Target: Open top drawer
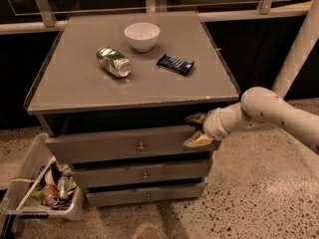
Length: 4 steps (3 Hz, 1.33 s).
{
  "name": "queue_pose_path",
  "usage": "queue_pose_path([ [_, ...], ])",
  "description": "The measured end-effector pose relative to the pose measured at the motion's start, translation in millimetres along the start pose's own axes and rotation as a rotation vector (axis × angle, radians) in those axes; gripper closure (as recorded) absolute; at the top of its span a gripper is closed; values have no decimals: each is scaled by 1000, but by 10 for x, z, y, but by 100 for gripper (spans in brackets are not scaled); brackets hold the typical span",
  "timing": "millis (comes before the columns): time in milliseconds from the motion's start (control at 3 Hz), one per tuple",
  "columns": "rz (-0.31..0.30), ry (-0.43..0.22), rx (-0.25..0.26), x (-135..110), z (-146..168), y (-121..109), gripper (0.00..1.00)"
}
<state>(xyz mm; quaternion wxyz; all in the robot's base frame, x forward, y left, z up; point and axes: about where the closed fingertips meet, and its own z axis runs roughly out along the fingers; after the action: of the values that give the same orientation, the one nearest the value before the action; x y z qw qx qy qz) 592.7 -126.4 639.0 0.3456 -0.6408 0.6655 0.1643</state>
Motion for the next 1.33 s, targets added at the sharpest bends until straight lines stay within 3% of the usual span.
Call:
queue_pose_path([
  [667,-26,-2,1,-102,-119,9,94],
  [1333,-30,-13,19,-103,-305,252,100],
])
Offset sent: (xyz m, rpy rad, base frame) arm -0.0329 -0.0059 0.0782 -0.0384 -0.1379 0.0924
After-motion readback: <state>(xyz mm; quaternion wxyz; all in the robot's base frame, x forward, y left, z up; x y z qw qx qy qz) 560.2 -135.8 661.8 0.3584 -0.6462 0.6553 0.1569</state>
